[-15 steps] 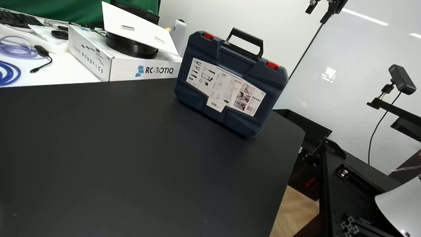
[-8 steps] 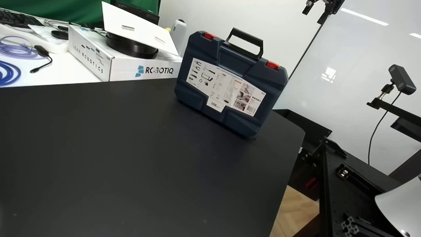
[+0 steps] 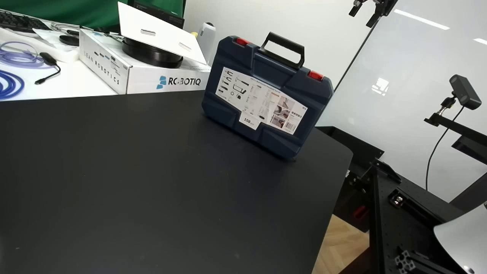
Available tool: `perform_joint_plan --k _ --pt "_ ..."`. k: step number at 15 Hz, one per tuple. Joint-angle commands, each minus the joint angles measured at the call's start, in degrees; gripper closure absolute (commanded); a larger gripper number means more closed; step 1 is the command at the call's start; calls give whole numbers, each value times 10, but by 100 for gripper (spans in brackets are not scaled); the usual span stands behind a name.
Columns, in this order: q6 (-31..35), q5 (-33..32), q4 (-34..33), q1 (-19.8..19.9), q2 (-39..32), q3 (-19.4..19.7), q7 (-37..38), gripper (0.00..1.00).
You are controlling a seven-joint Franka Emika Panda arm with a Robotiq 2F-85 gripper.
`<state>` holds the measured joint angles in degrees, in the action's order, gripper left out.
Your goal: Move the bottle to the left side of the table
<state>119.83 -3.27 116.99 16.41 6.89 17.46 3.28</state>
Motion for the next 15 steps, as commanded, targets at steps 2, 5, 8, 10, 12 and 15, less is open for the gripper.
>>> perform_joint_plan --k 2,5,8,10,12,15 --pt "23 36 -62 2 -63 2 16 0" --pt "21 65 -127 7 -138 5 47 0" --pt "25 53 -188 13 -220 9 116 0" --pt "1 38 -231 14 -274 16 164 0" --pt "-27 24 -262 13 -316 25 201 0" --pt "-51 46 -287 27 -357 25 211 0"
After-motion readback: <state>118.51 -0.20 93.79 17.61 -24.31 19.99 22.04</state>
